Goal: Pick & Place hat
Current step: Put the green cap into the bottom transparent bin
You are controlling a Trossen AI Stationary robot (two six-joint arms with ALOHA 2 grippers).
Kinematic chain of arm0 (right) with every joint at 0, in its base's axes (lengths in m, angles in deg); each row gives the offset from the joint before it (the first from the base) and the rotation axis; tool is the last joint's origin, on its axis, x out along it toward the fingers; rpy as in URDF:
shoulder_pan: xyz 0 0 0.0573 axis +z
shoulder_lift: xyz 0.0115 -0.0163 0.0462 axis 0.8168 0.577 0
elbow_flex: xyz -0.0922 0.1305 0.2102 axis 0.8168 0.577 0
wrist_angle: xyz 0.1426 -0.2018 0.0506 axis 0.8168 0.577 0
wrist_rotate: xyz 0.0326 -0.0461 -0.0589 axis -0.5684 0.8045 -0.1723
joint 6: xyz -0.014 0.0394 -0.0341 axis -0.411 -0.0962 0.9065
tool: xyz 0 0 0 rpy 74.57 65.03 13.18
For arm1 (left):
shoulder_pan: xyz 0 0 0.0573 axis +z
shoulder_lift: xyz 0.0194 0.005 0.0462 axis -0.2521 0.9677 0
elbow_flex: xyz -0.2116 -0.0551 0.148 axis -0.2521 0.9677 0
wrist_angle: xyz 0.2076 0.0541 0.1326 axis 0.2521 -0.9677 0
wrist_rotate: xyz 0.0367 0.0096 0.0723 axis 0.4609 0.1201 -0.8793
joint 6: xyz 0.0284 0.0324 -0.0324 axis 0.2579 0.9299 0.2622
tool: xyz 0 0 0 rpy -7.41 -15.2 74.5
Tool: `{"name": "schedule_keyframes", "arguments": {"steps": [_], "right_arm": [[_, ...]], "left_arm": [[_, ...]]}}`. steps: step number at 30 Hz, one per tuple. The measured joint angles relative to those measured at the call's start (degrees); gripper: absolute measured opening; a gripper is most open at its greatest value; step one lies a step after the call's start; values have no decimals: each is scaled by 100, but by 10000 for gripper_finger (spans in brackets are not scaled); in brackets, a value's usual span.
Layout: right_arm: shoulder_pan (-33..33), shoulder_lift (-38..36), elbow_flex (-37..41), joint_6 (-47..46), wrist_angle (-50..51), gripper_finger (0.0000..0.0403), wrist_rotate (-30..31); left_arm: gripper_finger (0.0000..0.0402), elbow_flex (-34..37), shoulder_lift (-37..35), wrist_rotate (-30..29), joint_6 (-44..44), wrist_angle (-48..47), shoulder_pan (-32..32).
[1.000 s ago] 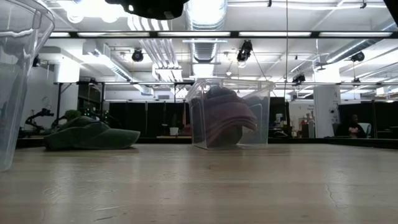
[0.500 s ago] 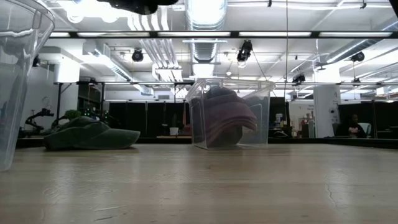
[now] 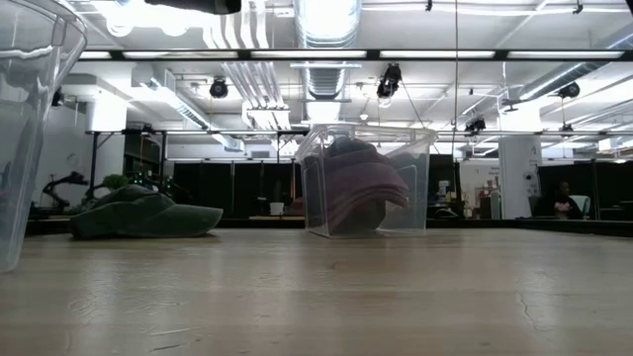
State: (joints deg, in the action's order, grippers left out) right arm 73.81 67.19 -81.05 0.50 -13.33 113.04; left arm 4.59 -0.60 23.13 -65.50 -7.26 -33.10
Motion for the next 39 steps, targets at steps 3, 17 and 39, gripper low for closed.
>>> {"name": "schedule_keyframes", "arguments": {"steps": [3,17,39], "right_arm": [[31,-36,2,-589,472,160,1],[2,-438,-9,-1265,1327,160,-545],[-54,-1569,278,-2481,2545,160,-2258]], "left_arm": [[2,112,15,-449,-77,20,-600],[2,293,800,-3003,-156,672,-3032],[2,-441,3164,-5584,-262,2261,-5302]]}}
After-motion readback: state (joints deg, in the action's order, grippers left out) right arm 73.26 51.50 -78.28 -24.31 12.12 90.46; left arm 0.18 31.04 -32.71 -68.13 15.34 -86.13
